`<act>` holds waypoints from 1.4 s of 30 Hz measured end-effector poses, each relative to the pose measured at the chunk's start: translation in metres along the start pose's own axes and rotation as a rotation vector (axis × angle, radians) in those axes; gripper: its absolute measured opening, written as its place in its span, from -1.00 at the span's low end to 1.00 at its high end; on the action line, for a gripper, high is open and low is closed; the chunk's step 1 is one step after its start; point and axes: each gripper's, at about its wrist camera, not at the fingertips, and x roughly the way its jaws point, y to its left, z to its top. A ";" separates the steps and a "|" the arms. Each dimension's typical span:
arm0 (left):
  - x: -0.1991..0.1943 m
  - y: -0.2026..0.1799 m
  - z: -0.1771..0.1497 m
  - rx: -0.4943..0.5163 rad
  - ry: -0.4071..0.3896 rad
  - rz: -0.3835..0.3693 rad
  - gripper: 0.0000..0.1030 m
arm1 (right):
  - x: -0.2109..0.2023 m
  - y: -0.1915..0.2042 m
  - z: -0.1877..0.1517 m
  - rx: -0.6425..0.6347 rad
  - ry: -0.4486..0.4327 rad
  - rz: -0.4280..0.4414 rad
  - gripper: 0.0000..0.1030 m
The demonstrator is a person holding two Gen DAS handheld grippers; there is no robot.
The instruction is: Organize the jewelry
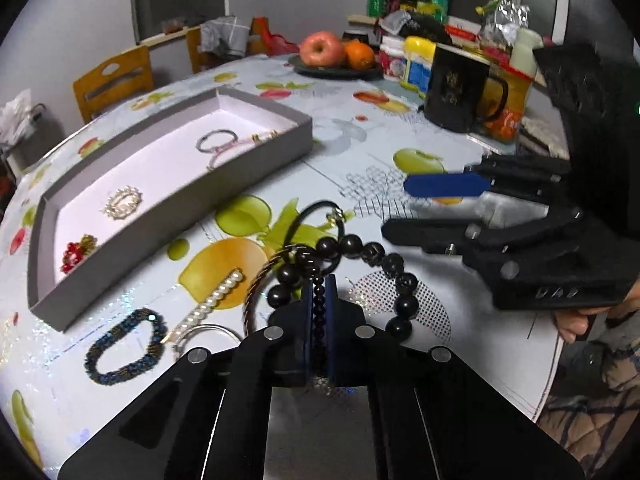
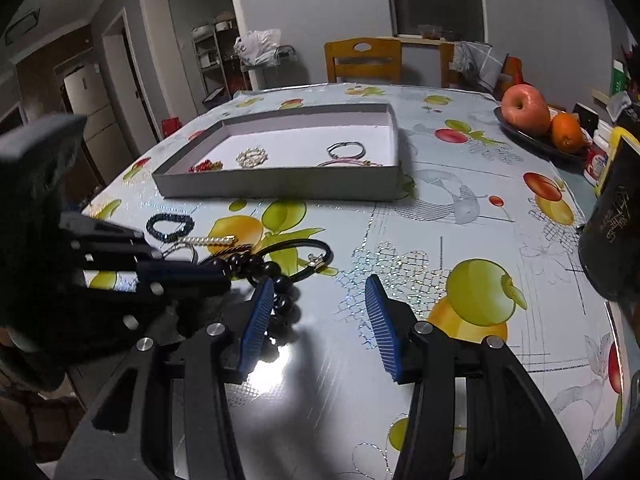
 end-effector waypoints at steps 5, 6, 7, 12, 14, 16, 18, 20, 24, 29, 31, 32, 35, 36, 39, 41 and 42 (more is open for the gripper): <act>-0.017 0.016 0.001 -0.042 -0.047 0.002 -0.88 | 0.009 0.012 0.000 -0.064 0.051 -0.011 -0.07; -0.019 0.019 0.001 -0.048 -0.052 0.004 -0.88 | 0.011 0.014 0.000 -0.073 0.061 -0.011 -0.07; -0.022 0.025 0.000 -0.060 -0.060 0.009 -0.88 | 0.014 0.016 0.000 -0.082 0.074 -0.010 -0.07; -0.031 0.043 -0.003 -0.095 -0.077 0.012 -0.88 | 0.022 0.021 -0.001 -0.111 0.120 -0.009 -0.22; -0.033 0.047 -0.005 -0.105 -0.080 0.014 -0.88 | 0.024 0.022 -0.001 -0.117 0.131 -0.012 -0.27; -0.033 0.050 -0.007 -0.112 -0.080 0.009 -0.88 | 0.025 0.023 -0.001 -0.124 0.135 -0.013 -0.34; -0.032 0.050 -0.008 -0.117 -0.079 0.006 -0.88 | 0.025 0.025 -0.001 -0.131 0.136 -0.016 -0.41; -0.031 0.051 -0.009 -0.120 -0.077 0.003 -0.88 | 0.025 0.027 -0.001 -0.142 0.135 -0.013 -0.71; -0.031 0.051 -0.010 -0.118 -0.078 0.006 -0.88 | 0.023 0.029 -0.003 -0.147 0.124 -0.025 -0.73; -0.035 0.053 -0.009 -0.117 -0.082 0.017 -0.88 | 0.005 0.027 0.003 -0.104 0.055 -0.001 -0.73; -0.038 0.054 -0.009 -0.117 -0.088 0.022 -0.88 | -0.005 0.027 0.009 -0.096 0.022 0.006 -0.73; -0.041 0.055 -0.008 -0.119 -0.092 0.022 -0.88 | -0.010 0.029 0.013 -0.099 0.005 0.006 -0.73; -0.045 0.057 -0.007 -0.122 -0.100 0.029 -0.88 | -0.020 0.033 0.024 -0.113 -0.027 0.003 -0.73; -0.046 0.058 -0.007 -0.123 -0.102 0.031 -0.88 | -0.022 0.034 0.027 -0.117 -0.034 0.003 -0.73; -0.050 0.060 -0.005 -0.122 -0.108 0.040 -0.88 | -0.025 0.034 0.033 -0.119 -0.046 0.006 -0.73; -0.053 0.061 -0.004 -0.119 -0.114 0.047 -0.88 | -0.027 0.035 0.035 -0.122 -0.051 0.008 -0.73; -0.055 0.063 -0.003 -0.118 -0.118 0.050 -0.88 | -0.027 0.035 0.036 -0.124 -0.053 0.009 -0.73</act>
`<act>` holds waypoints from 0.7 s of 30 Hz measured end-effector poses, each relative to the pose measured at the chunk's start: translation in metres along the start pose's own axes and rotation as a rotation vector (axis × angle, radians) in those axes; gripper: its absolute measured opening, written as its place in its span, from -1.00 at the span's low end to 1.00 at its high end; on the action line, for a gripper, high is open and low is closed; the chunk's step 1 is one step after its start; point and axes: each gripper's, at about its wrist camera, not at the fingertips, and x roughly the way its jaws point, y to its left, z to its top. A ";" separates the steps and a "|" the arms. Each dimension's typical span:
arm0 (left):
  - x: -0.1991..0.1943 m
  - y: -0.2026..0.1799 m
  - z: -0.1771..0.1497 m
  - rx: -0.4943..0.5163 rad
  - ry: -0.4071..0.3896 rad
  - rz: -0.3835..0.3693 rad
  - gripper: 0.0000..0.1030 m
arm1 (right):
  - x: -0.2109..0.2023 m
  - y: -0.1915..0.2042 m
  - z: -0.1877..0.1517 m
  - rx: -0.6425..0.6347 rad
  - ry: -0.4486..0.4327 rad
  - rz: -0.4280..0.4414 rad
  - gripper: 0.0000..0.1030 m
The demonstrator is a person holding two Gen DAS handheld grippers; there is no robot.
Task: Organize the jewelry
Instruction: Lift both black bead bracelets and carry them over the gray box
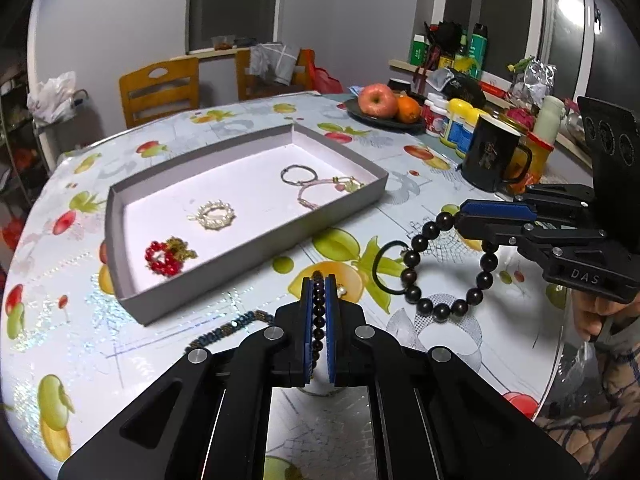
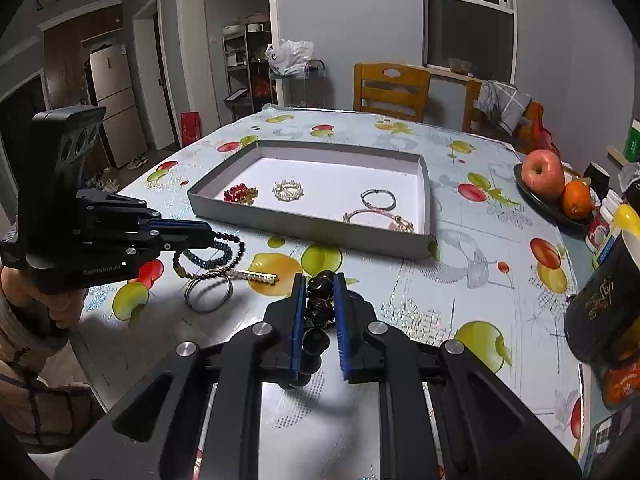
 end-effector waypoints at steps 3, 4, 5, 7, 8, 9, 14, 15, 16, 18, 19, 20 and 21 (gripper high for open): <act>-0.005 0.004 0.004 0.000 -0.009 0.011 -0.88 | -0.001 -0.001 0.005 -0.006 -0.009 0.002 -0.73; -0.006 0.005 0.005 -0.001 -0.013 0.013 -0.88 | -0.001 -0.001 0.006 -0.008 -0.013 0.002 -0.73; -0.008 0.007 0.006 -0.001 -0.017 0.016 -0.88 | -0.002 -0.001 0.008 -0.009 -0.015 0.002 -0.73; -0.012 0.010 0.010 -0.003 -0.026 0.025 -0.88 | -0.002 -0.002 0.012 -0.007 -0.023 0.006 -0.73; -0.014 0.012 0.012 -0.005 -0.031 0.029 -0.88 | -0.002 -0.003 0.013 -0.006 -0.025 0.008 -0.73; -0.016 0.014 0.013 -0.007 -0.036 0.034 -0.88 | -0.002 -0.003 0.015 -0.008 -0.028 0.007 -0.74; -0.019 0.019 0.016 -0.007 -0.040 0.047 -0.88 | 0.003 -0.002 0.014 -0.020 -0.012 0.006 -0.74; -0.018 0.019 0.016 -0.007 -0.039 0.047 -0.88 | 0.005 -0.001 0.012 -0.025 -0.001 0.003 -0.73; -0.018 0.019 0.015 -0.006 -0.035 0.046 -0.88 | 0.006 -0.001 0.010 -0.029 0.008 0.002 -0.74; -0.016 0.018 0.013 -0.005 -0.029 0.044 -0.88 | 0.010 0.000 0.005 -0.036 0.031 -0.003 -0.73; -0.015 0.017 0.012 -0.004 -0.026 0.041 -0.88 | 0.012 -0.001 0.002 -0.035 0.042 -0.002 -0.73; -0.014 0.017 0.011 -0.004 -0.024 0.039 -0.88 | 0.014 -0.001 -0.001 -0.035 0.051 -0.006 -0.73; -0.014 0.016 0.011 -0.004 -0.023 0.037 -0.88 | 0.016 -0.002 -0.002 -0.035 0.059 -0.007 -0.73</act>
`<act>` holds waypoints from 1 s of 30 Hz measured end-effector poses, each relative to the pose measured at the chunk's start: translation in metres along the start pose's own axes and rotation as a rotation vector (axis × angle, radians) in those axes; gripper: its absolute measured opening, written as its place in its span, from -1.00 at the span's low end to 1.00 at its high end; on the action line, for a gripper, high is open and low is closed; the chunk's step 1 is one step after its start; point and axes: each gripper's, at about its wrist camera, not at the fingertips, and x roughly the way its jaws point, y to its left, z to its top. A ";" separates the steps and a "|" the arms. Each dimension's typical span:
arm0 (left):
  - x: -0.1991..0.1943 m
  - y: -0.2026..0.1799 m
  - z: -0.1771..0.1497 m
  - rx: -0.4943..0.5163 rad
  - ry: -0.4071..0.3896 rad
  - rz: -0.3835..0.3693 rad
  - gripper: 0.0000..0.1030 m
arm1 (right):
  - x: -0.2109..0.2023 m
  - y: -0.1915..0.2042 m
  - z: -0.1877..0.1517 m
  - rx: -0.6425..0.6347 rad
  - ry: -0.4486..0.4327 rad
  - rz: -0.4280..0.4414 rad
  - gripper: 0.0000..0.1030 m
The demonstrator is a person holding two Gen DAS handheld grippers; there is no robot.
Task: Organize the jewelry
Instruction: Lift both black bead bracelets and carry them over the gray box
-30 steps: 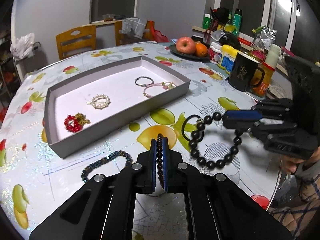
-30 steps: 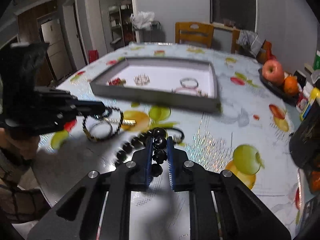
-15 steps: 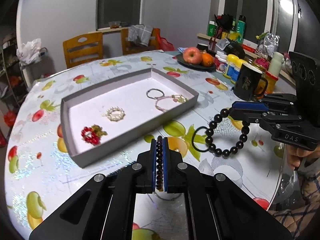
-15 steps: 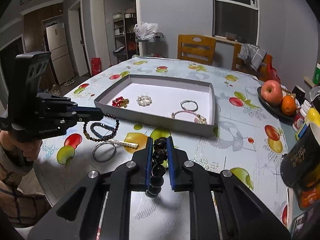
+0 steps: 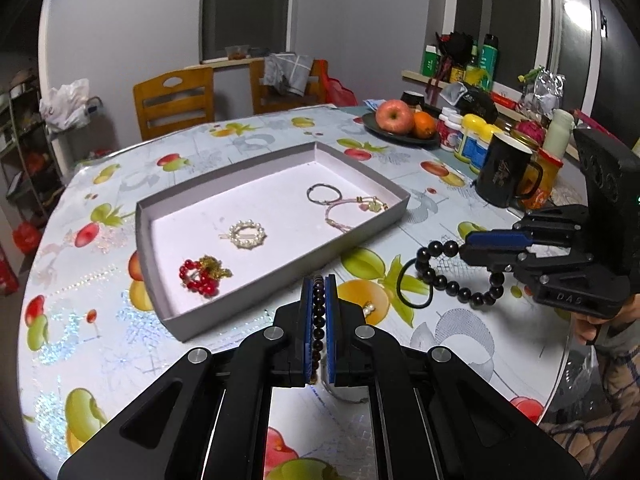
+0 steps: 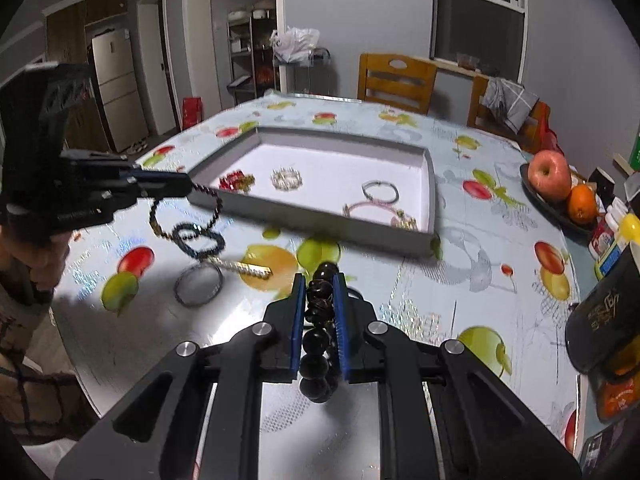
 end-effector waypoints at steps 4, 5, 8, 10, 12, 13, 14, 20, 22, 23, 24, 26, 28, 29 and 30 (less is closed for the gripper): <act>0.002 -0.002 -0.001 0.004 0.005 -0.005 -0.88 | 0.004 -0.001 -0.007 0.008 0.022 0.012 -0.73; 0.002 -0.003 -0.001 0.005 0.005 -0.005 -0.88 | 0.005 -0.002 -0.009 0.008 0.028 0.012 -0.73; 0.002 -0.003 -0.001 0.004 0.005 -0.005 -0.88 | 0.010 -0.004 -0.013 0.016 0.046 0.000 -0.73; 0.003 -0.002 -0.001 0.003 0.007 -0.003 -0.88 | 0.014 -0.007 -0.015 0.023 0.057 0.000 -0.73; 0.002 -0.002 -0.001 0.002 0.009 -0.002 -0.88 | 0.020 -0.010 -0.019 0.029 0.074 -0.009 -0.73; 0.003 -0.002 -0.001 0.001 0.010 -0.002 -0.88 | 0.023 -0.011 -0.020 0.033 0.081 -0.008 -0.73; 0.004 -0.002 -0.001 0.001 0.011 -0.002 -0.88 | 0.024 -0.013 -0.021 0.036 0.084 -0.007 -0.73; 0.004 -0.002 0.000 0.003 0.009 0.002 -0.88 | 0.020 -0.012 -0.018 0.030 0.052 0.012 -0.73; 0.004 -0.001 0.000 0.008 0.006 0.003 -0.88 | 0.017 -0.011 -0.013 0.026 0.037 0.013 -0.73; 0.003 -0.002 0.001 0.012 0.004 0.004 -0.88 | 0.015 -0.010 -0.010 0.022 0.032 0.015 -0.73; 0.003 -0.002 0.003 0.015 0.003 0.005 -0.88 | 0.013 -0.009 -0.005 0.017 0.022 0.015 -0.74; 0.000 0.000 0.005 0.019 -0.001 0.006 -0.88 | 0.008 -0.007 0.004 0.002 0.005 0.015 -0.74; -0.001 0.002 0.009 0.020 -0.005 0.004 -0.88 | 0.004 -0.007 0.013 -0.011 -0.011 0.014 -0.74; -0.002 0.003 0.012 0.022 -0.008 0.004 -0.88 | 0.003 -0.007 0.017 -0.016 -0.018 0.014 -0.74; -0.003 0.004 0.015 0.025 -0.010 0.006 -0.88 | 0.001 -0.007 0.022 -0.021 -0.025 0.014 -0.74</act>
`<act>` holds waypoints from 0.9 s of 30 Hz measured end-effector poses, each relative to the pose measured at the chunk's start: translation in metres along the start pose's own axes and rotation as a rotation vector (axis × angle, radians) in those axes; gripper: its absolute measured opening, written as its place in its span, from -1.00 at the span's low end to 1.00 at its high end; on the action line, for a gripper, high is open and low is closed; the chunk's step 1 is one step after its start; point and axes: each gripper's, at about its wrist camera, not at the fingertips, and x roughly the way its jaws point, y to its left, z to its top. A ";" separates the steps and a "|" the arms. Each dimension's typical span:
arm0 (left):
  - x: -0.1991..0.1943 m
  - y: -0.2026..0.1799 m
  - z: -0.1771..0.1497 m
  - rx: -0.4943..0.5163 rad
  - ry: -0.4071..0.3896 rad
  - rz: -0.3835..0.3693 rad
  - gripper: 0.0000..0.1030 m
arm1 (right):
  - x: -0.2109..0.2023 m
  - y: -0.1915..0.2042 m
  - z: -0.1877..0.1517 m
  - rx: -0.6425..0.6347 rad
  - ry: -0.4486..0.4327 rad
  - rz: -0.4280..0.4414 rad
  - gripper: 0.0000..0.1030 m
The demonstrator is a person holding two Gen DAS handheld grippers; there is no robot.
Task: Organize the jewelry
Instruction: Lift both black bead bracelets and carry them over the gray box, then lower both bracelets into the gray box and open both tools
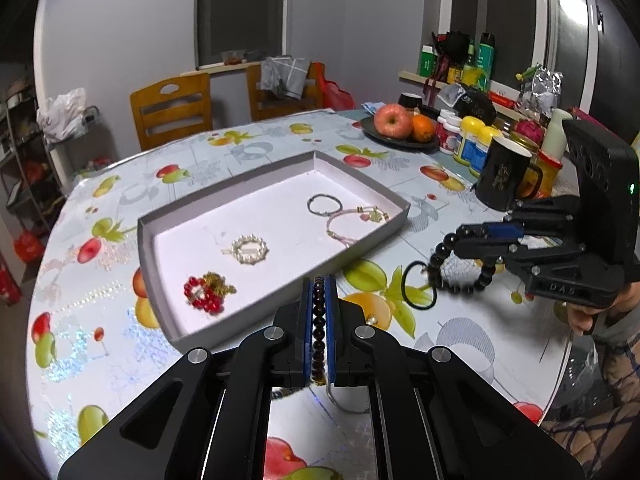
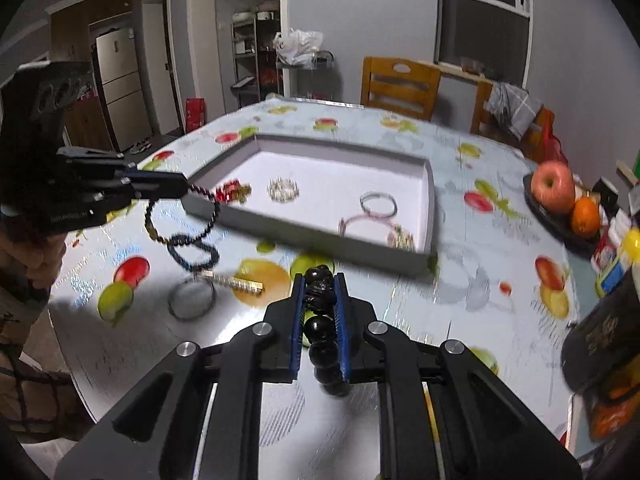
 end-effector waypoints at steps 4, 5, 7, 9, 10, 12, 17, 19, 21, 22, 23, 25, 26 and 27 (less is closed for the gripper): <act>-0.004 0.005 0.014 0.013 -0.016 0.011 -0.88 | -0.003 0.000 0.021 -0.021 -0.030 0.009 -0.74; -0.005 0.007 0.019 0.015 -0.021 0.012 -0.88 | -0.003 0.000 0.025 -0.025 -0.035 0.010 -0.74; -0.005 0.010 0.027 0.017 -0.028 0.016 -0.88 | -0.002 -0.001 0.037 -0.032 -0.051 0.015 -0.74; -0.003 0.014 0.034 0.015 -0.033 0.015 -0.88 | 0.001 -0.003 0.047 -0.035 -0.062 0.016 -0.74; -0.001 0.018 0.038 0.011 -0.035 0.011 -0.88 | 0.003 -0.004 0.054 -0.036 -0.067 0.018 -0.74; 0.003 0.023 0.044 0.004 -0.036 0.011 -0.88 | 0.007 -0.006 0.063 -0.030 -0.075 0.026 -0.73; 0.019 0.043 0.054 -0.026 -0.029 0.027 -0.88 | 0.023 -0.008 0.086 -0.028 -0.082 0.047 -0.74; 0.027 0.051 0.057 -0.041 -0.024 0.036 -0.88 | 0.033 -0.006 0.095 -0.032 -0.080 0.056 -0.74; 0.033 0.058 0.058 -0.055 -0.022 0.039 -0.88 | 0.044 -0.003 0.100 -0.034 -0.074 0.065 -0.74; 0.038 0.062 0.059 -0.063 -0.021 0.036 -0.88 | 0.048 -0.002 0.102 -0.035 -0.071 0.069 -0.74; 0.044 0.067 0.060 -0.070 -0.018 0.037 -0.88 | 0.055 -0.002 0.105 -0.033 -0.064 0.076 -0.73; 0.056 0.075 0.061 -0.087 -0.006 0.030 -0.88 | 0.070 -0.001 0.109 -0.023 -0.054 0.095 -0.73; 0.062 0.078 0.061 -0.092 -0.001 0.029 -0.88 | 0.076 0.000 0.110 -0.017 -0.053 0.106 -0.73; 0.067 0.081 0.061 -0.096 0.004 0.034 -0.88 | 0.080 0.000 0.111 -0.014 -0.051 0.114 -0.73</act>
